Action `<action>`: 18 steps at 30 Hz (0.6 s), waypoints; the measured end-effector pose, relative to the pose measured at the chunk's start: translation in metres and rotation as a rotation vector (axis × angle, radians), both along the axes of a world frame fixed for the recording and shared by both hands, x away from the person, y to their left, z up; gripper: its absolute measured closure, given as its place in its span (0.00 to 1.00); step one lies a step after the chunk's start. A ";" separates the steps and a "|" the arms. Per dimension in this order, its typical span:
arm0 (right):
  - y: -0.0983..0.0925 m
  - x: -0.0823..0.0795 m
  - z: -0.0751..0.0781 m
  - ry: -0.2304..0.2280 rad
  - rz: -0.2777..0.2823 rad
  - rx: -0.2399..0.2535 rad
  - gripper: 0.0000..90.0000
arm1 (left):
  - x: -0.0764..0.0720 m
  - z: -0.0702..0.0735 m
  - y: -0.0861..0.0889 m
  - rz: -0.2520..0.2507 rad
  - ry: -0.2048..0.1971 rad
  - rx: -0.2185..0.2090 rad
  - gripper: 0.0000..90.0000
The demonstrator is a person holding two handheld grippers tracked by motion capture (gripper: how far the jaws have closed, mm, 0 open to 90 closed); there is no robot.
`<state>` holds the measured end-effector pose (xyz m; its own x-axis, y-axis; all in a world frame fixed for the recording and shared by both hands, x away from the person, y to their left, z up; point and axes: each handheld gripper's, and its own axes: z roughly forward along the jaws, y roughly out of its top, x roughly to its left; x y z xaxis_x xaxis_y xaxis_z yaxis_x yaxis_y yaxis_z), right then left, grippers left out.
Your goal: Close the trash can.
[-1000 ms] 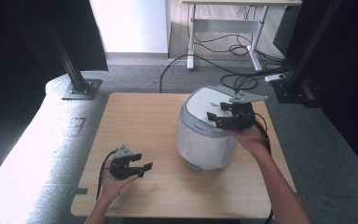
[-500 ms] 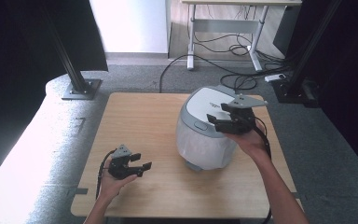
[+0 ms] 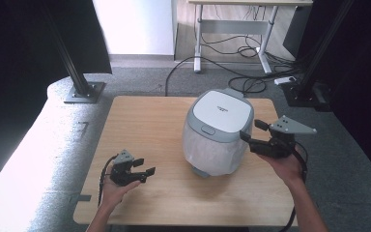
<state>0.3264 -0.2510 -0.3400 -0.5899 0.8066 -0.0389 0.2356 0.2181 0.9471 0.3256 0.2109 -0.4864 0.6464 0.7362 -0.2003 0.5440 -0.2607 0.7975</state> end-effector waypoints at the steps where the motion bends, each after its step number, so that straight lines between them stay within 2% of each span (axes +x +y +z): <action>1: -0.003 -0.003 -0.003 0.000 -0.002 0.003 0.34 | 0.000 0.000 0.000 0.001 0.000 -0.001 0.37; 5: -0.012 -0.012 -0.020 -0.004 -0.019 -0.019 0.34 | -0.001 0.000 0.003 0.011 0.000 -0.002 0.37; 9: -0.021 -0.019 -0.039 0.008 -0.029 -0.015 0.33 | -0.001 -0.002 0.004 0.018 0.003 -0.001 0.37; 11: -0.024 -0.023 -0.050 0.021 -0.032 -0.003 0.33 | -0.002 -0.002 0.005 0.020 0.005 0.001 0.37; 18: -0.029 -0.028 -0.095 0.070 -0.055 -0.020 0.33 | -0.003 -0.003 0.005 0.021 0.008 0.003 0.37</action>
